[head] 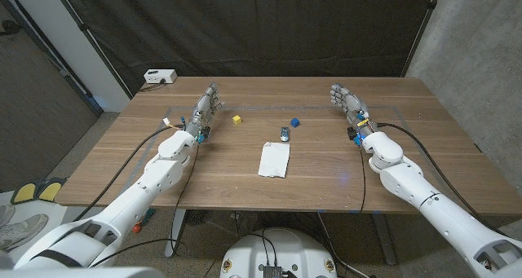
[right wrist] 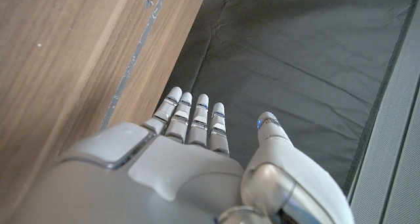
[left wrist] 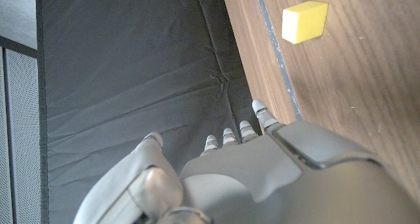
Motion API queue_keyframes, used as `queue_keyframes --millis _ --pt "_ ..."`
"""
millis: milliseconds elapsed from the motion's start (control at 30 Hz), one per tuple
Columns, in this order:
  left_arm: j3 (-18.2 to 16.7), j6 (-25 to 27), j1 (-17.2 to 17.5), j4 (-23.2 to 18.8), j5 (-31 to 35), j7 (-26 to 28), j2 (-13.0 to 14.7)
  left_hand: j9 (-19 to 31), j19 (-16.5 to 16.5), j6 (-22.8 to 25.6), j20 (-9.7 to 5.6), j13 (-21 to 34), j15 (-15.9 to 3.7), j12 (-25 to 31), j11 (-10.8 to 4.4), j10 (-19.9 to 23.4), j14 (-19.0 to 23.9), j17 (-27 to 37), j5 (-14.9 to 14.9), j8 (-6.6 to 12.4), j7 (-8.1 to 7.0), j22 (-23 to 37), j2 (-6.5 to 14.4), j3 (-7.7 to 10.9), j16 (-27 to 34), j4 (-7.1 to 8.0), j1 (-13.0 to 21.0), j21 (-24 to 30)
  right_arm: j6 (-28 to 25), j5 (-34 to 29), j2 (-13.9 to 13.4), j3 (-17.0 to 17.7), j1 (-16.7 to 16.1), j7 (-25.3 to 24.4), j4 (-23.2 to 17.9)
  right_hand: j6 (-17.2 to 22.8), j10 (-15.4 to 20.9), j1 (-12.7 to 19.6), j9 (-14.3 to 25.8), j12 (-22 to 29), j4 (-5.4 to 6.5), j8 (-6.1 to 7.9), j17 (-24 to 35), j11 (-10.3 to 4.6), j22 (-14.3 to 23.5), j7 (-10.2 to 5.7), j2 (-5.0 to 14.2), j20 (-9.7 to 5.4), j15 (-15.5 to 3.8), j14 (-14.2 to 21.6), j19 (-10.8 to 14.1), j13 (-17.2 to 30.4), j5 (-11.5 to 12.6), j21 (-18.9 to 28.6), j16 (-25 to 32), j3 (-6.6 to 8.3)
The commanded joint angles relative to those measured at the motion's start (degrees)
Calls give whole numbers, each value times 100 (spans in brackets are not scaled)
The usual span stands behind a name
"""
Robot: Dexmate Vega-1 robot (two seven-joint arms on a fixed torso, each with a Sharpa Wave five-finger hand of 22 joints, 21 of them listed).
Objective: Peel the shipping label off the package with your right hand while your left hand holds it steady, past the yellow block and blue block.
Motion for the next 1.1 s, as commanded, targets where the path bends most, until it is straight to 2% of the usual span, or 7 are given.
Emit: queue_keyframes --millis 33,267,433,833,1100 --pt "82 23 -253 209 17 -296 -5 23 -918 -231 45 29 55 53 68 -279 -424 29 -4 23 -37 13 -36 16 68 22 53 53 -266 -926 -507 27 -552 -617 -1135 62 144 12 13 56 -2 3 7 11 17 -31 -28 92 -45 141 29 13 40 -23 40 53" --pt "147 38 -391 325 17 -543 -5 27 -768 -12 131 38 115 167 143 100 -123 45 -26 55 1 12 -49 33 148 -11 109 82 -722 -1438 -829 96 -945 -929 -1915 70 196 16 14 59 -16 -6 11 -36 20 -43 -36 155 -110 371 111 15 43 -15 96 79" --pt "199 23 -495 449 11 -779 -9 29 -706 40 162 43 169 199 156 226 18 50 -37 51 -5 11 -49 47 182 -29 141 93 -1003 -1676 -945 152 -1219 -1114 -2359 104 267 21 14 78 -25 1 12 -48 22 -70 -41 179 -142 452 161 17 44 -7 107 94" --pt "250 33 -576 554 -28 -1129 24 30 -656 144 186 47 171 214 176 322 107 54 -53 64 -21 9 -46 70 191 -53 187 96 -2148 -2504 -1277 189 -1806 -1559 -3533 258 408 42 15 114 -49 43 14 -66 26 -87 -38 173 -163 533 209 19 52 -11 96 135" --pt "279 136 -562 431 -35 -1239 107 31 -635 186 198 49 179 212 186 352 154 56 -64 64 -10 8 -41 86 194 -69 218 94 -2648 -2890 -1510 175 -2120 -1540 -4122 333 487 85 15 133 -87 57 8 -109 26 -105 -44 178 -203 595 228 20 59 -19 91 169"
